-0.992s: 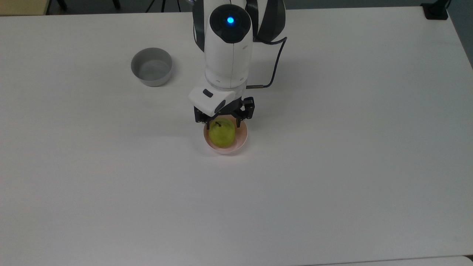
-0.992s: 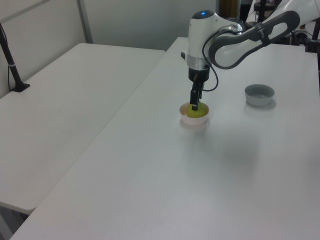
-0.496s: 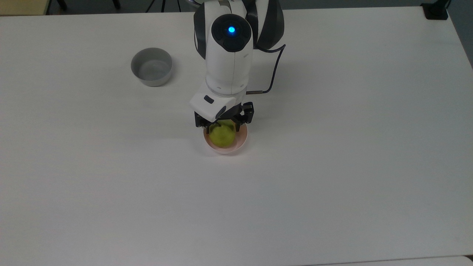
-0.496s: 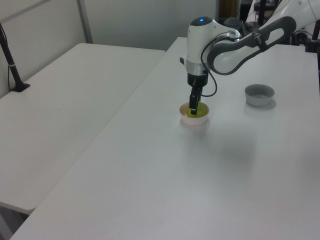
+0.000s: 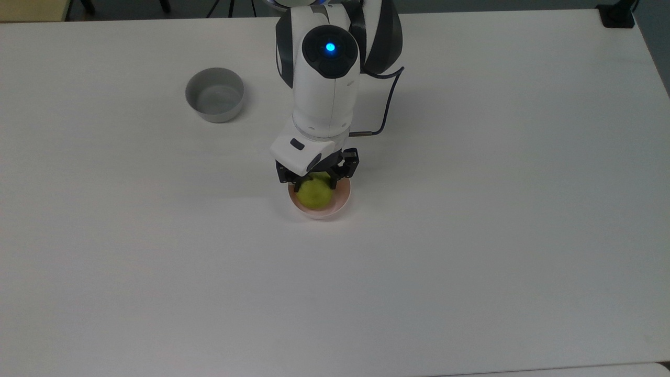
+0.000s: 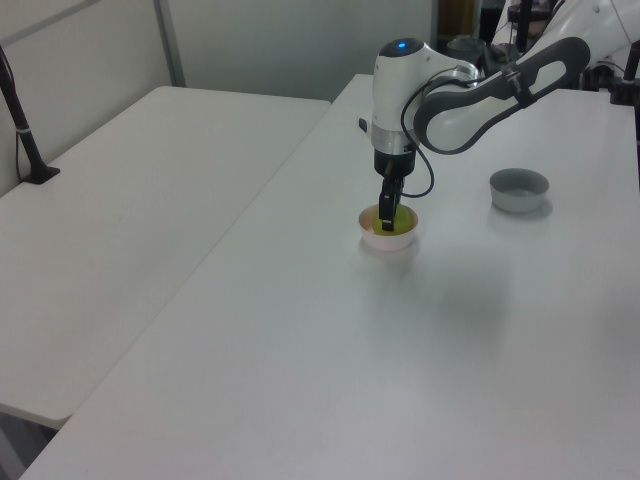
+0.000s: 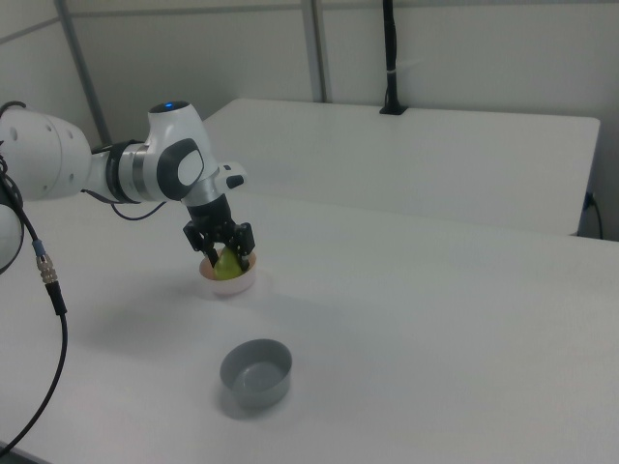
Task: Pick up a pear from the bowl
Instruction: 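Lift the pear up out of the pink bowl, then carry the pear beside the pink bowl and lower it to the table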
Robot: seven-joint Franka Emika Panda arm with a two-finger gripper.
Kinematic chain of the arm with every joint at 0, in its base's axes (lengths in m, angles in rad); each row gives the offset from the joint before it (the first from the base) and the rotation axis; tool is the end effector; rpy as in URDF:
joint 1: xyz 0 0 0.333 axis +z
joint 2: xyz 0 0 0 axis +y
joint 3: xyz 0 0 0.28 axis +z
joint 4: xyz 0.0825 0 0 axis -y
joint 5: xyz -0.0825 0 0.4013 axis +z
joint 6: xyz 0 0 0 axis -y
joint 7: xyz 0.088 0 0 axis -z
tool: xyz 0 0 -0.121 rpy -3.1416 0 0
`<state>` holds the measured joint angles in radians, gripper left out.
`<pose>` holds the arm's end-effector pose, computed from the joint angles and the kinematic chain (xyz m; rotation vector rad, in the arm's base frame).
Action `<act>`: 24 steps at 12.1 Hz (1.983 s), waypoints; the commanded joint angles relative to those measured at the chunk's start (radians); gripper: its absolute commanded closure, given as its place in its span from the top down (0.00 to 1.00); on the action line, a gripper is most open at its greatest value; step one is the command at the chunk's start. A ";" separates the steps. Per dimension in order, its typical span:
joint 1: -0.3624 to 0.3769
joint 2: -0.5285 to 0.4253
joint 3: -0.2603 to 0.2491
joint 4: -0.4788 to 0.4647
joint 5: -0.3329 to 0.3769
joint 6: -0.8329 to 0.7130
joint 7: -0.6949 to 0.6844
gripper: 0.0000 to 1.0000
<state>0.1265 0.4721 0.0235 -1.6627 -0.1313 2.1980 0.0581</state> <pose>0.6732 0.0944 0.2852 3.0385 0.2478 0.1119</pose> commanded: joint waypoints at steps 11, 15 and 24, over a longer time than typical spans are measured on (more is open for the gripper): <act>0.007 -0.116 -0.007 0.024 0.004 -0.102 0.000 0.46; -0.011 -0.116 -0.014 0.092 0.021 -0.196 -0.006 0.46; -0.235 -0.063 -0.025 0.109 0.004 -0.084 -0.130 0.46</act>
<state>-0.0895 0.3734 -0.0032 -1.5722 -0.1278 2.0573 -0.0527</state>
